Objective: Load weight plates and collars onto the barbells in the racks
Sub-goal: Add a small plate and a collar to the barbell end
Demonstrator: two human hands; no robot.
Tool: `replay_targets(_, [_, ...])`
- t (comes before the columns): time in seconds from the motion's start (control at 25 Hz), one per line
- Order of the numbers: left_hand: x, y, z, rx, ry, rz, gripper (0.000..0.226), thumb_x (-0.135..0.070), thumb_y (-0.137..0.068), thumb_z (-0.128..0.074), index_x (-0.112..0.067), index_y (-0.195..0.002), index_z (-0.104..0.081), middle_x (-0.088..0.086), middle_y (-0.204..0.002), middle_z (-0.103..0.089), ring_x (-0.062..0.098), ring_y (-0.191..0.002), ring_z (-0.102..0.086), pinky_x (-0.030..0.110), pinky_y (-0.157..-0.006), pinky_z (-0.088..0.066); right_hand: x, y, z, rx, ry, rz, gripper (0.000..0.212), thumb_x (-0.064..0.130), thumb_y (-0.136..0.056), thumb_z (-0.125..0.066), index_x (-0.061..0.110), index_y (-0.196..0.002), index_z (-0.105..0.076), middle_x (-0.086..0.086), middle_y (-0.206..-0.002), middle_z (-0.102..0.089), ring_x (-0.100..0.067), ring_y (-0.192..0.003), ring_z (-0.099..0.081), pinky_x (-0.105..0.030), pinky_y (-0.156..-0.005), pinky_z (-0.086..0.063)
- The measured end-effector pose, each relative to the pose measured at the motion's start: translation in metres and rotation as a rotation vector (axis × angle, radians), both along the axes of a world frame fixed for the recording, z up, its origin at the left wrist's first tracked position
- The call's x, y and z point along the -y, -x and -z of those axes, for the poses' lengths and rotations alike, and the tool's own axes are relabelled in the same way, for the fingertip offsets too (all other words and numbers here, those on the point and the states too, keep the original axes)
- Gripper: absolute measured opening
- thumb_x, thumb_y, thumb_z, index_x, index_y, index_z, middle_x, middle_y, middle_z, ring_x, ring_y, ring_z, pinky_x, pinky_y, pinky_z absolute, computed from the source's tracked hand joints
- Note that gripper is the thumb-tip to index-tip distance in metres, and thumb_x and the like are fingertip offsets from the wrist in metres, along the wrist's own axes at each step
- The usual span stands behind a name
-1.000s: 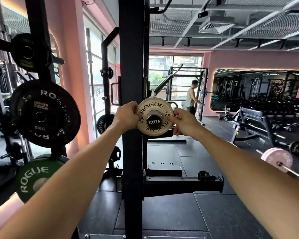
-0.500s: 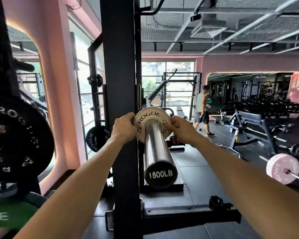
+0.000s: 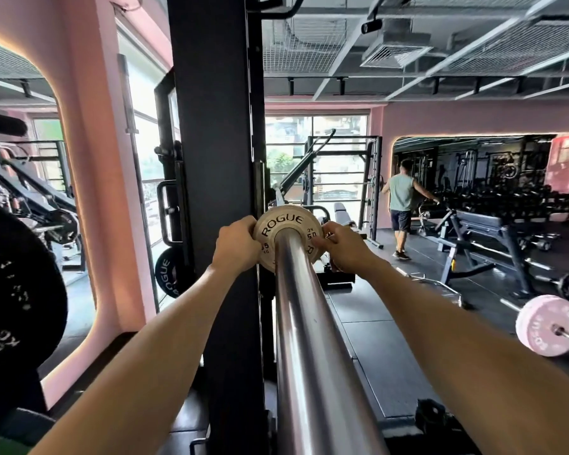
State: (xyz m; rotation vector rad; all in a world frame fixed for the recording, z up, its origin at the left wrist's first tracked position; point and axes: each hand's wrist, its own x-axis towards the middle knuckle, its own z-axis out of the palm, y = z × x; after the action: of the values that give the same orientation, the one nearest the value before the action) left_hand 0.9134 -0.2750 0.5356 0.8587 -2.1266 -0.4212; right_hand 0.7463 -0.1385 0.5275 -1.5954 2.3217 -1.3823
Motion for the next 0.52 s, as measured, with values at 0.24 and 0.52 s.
replay_targets(0.24, [0.018, 0.014, -0.004, 0.047, 0.013, 0.006, 0.02, 0.0, -0.072, -0.054, -0.021, -0.072, -0.052, 0.005, -0.083, -0.064, 0.027, -0.081, -0.058, 0.034, -0.064, -0.047, 0.016, 0.016, -0.004, 0.014, -0.039, -0.02, 0.028, 0.029, -0.095, -0.058, 0.004, -0.108, -0.056, -0.007, -0.089, -0.072, -0.031, -0.061, -0.063, -0.026, -0.047, -0.042])
replay_targets(0.52, [0.013, 0.009, 0.018, 0.092, -0.005, -0.012, 0.014, -0.025, -0.096, -0.051, -0.017, -0.085, -0.051, 0.007, -0.09, -0.06, 0.021, -0.073, -0.051, 0.02, -0.059, -0.04, 0.005, 0.015, 0.009, 0.111, -0.045, -0.01, 0.036, 0.047, -0.089, -0.061, 0.012, -0.096, -0.056, -0.009, -0.091, -0.071, -0.021, -0.056, -0.064, -0.029, -0.045, -0.048])
